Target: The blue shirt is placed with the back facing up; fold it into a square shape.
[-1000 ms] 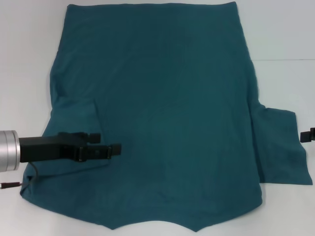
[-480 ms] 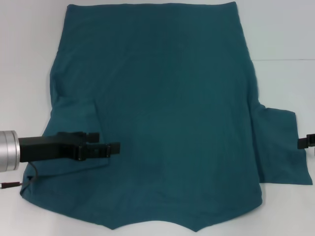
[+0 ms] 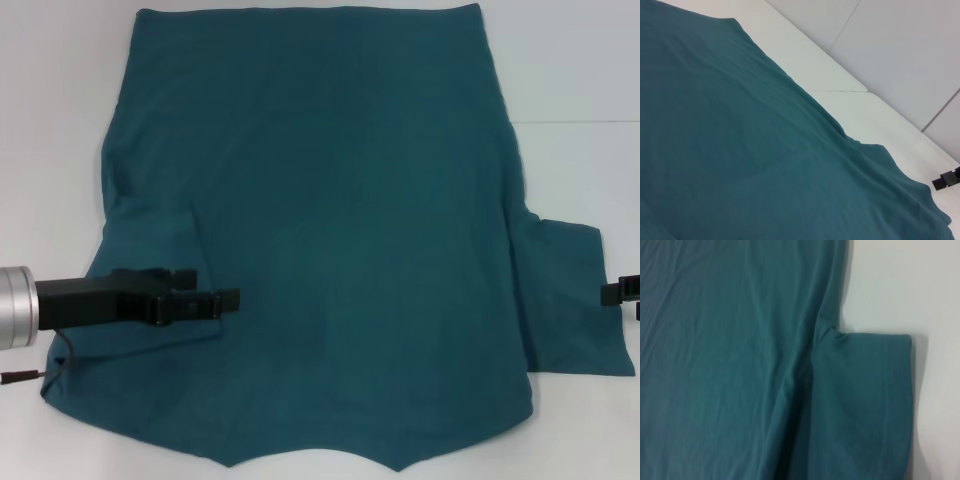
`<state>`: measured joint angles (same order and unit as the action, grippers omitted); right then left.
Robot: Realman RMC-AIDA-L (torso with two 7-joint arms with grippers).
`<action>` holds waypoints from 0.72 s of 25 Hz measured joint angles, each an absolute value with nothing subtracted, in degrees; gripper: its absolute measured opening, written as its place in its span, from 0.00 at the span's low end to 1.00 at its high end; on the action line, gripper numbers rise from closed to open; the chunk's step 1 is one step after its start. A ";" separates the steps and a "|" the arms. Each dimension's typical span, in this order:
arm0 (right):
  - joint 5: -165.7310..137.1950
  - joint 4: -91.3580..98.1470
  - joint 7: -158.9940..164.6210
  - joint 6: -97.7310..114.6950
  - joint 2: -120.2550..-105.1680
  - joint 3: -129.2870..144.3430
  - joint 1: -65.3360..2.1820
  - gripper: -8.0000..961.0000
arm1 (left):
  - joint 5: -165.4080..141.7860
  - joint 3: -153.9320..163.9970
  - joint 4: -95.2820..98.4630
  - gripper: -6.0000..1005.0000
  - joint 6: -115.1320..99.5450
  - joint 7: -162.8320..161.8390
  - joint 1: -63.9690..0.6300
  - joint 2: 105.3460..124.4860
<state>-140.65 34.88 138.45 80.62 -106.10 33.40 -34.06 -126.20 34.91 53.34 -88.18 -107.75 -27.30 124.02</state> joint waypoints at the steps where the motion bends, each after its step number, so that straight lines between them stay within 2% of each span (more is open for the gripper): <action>1: -140.64 34.88 138.64 80.60 -106.10 33.38 -34.04 0.81 | -126.20 34.90 53.31 0.94 -88.06 -107.75 -27.30 124.02; 18: -140.65 33.24 139.70 78.54 -106.58 33.32 -34.40 0.81 | -126.21 35.02 53.16 0.94 -87.17 -107.75 -27.17 124.02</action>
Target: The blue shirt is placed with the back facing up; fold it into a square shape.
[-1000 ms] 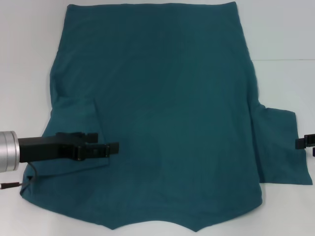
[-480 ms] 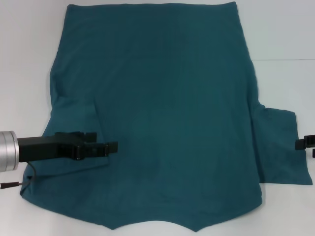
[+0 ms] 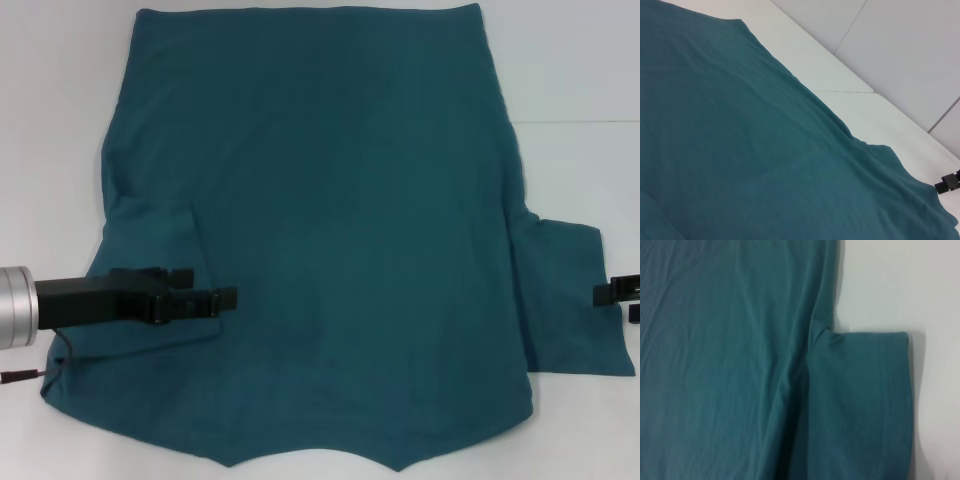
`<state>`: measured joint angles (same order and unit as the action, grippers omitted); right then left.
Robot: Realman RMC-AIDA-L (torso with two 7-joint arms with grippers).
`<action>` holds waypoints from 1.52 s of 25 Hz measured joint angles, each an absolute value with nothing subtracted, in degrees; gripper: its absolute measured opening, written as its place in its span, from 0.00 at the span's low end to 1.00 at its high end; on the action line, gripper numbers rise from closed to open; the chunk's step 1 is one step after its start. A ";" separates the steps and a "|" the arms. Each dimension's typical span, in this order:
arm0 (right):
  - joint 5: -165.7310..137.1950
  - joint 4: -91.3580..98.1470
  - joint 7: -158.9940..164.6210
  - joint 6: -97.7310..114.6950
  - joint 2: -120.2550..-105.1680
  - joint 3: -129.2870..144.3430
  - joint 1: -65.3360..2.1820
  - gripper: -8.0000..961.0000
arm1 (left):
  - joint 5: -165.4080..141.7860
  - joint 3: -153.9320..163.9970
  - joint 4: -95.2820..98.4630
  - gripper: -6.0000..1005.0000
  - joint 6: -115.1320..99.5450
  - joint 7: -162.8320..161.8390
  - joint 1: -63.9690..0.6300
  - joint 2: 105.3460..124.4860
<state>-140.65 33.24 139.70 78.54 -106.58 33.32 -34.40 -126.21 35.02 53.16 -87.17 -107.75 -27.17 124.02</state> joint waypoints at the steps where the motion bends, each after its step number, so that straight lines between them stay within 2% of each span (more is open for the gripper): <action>1: -140.67 33.24 139.54 78.54 -106.59 33.37 -34.42 0.81 | -126.21 35.03 53.16 0.94 -87.13 -107.75 -27.16 124.02; 26: -139.94 33.15 137.74 77.02 -108.48 34.23 -36.01 0.81 | -126.21 34.89 52.47 0.94 -86.41 -107.61 -27.16 123.92; 38: -137.52 33.12 136.79 78.47 -108.28 34.67 -36.15 0.81 | -126.21 34.92 52.47 0.94 -85.73 -107.73 -27.16 123.92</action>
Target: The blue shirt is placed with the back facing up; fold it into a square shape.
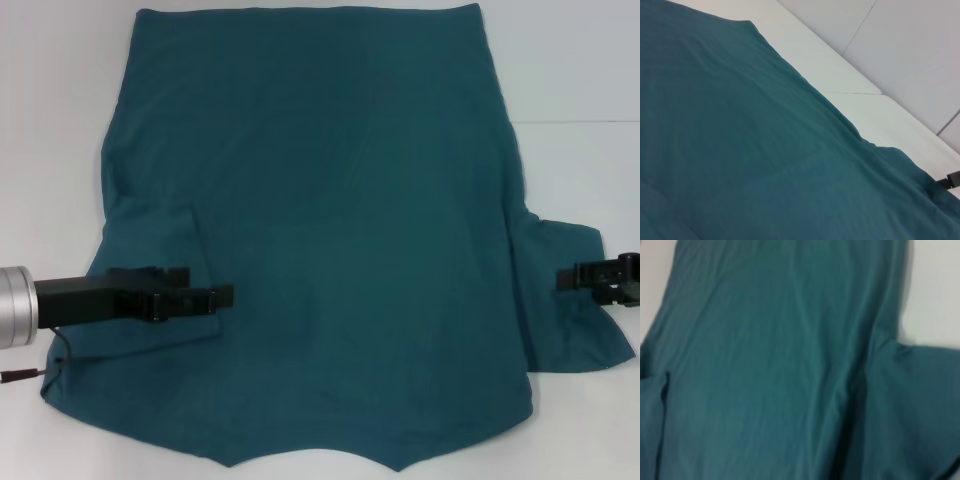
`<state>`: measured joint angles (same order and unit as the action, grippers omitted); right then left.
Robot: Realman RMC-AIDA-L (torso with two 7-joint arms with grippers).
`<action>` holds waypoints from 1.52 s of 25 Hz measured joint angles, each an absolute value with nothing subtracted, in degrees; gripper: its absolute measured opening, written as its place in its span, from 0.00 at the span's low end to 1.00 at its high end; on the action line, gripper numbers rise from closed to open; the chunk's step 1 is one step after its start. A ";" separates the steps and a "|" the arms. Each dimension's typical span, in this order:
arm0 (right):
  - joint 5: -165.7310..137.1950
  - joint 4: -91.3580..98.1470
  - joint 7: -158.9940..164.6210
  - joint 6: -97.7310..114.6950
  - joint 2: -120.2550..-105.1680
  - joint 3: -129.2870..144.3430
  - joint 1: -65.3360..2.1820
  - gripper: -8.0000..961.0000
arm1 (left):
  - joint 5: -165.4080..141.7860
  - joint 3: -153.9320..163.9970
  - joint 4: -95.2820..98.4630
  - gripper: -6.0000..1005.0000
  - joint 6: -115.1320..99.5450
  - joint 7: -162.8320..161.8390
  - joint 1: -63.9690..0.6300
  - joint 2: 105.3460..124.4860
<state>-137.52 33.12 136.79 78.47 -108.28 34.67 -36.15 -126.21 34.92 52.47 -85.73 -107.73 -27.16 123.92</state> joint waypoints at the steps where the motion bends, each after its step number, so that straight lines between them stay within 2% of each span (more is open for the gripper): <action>1: -137.95 33.12 136.90 78.48 -108.25 34.68 -36.15 0.81 | -126.21 34.93 52.47 0.94 -85.71 -107.74 -27.16 123.92; 10: -139.21 33.13 137.70 78.34 -107.82 34.73 -35.43 0.81 | -126.21 34.82 52.47 0.94 -85.56 -107.76 -27.16 123.92; 18: -139.23 32.97 137.12 76.76 -108.76 34.92 -35.92 0.81 | -126.21 34.79 52.22 0.94 -85.27 -107.75 -27.15 123.92; 23: -139.23 32.75 137.61 75.92 -108.85 36.42 -36.31 0.81 | -126.21 34.80 51.79 0.94 -84.99 -107.76 -27.08 123.92; 38: -139.16 32.64 138.88 75.39 -108.93 36.82 -36.02 0.68 | -126.21 34.80 51.76 0.94 -84.73 -107.71 -27.07 123.92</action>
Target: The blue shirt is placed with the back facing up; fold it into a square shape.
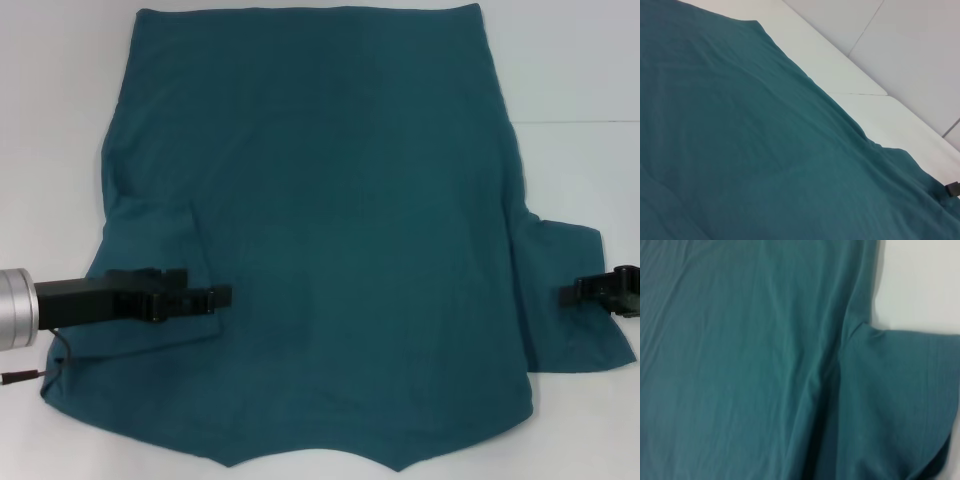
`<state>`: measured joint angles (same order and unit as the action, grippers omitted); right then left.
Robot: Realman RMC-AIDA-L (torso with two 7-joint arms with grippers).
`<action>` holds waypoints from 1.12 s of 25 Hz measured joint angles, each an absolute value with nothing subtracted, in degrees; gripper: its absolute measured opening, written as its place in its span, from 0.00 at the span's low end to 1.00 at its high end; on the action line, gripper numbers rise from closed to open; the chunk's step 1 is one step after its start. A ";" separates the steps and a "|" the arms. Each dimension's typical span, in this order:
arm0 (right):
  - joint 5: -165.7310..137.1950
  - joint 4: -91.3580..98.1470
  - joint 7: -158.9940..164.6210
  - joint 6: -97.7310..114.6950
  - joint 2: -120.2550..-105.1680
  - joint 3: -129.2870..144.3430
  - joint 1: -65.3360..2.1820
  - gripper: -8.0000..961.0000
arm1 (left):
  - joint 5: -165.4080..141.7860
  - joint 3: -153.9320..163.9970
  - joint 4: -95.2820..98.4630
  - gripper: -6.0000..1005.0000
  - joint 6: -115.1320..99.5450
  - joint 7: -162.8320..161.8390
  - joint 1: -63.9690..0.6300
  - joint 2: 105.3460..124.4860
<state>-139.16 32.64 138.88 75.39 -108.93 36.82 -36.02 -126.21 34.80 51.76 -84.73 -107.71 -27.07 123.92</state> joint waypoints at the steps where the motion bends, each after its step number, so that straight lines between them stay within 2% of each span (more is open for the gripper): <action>1: -139.14 32.72 138.88 75.39 -108.93 36.72 -36.02 0.67 | -126.21 34.80 51.76 0.94 -84.72 -107.72 -27.07 123.92; 7: -139.12 32.67 139.31 75.41 -108.67 36.76 -35.88 0.62 | -126.21 34.80 51.76 0.94 -84.72 -107.75 -27.07 123.92; 12: -139.14 32.67 139.71 75.39 -108.40 36.73 -35.69 0.36 | -126.21 34.80 51.76 0.94 -84.72 -107.76 -27.13 123.92; 18: -139.19 32.68 139.75 75.39 -108.26 36.56 -35.62 0.12 | -126.21 34.80 51.77 0.94 -84.73 -107.76 -27.16 123.92; 26: -139.23 33.63 139.14 74.40 -108.09 36.49 -34.92 0.01 | -126.21 34.81 51.86 0.94 -84.73 -107.76 -27.02 123.92; 28: -139.23 34.50 138.47 73.31 -108.01 36.47 -34.45 0.02 | -126.21 34.80 51.86 0.94 -84.73 -107.75 -26.92 123.92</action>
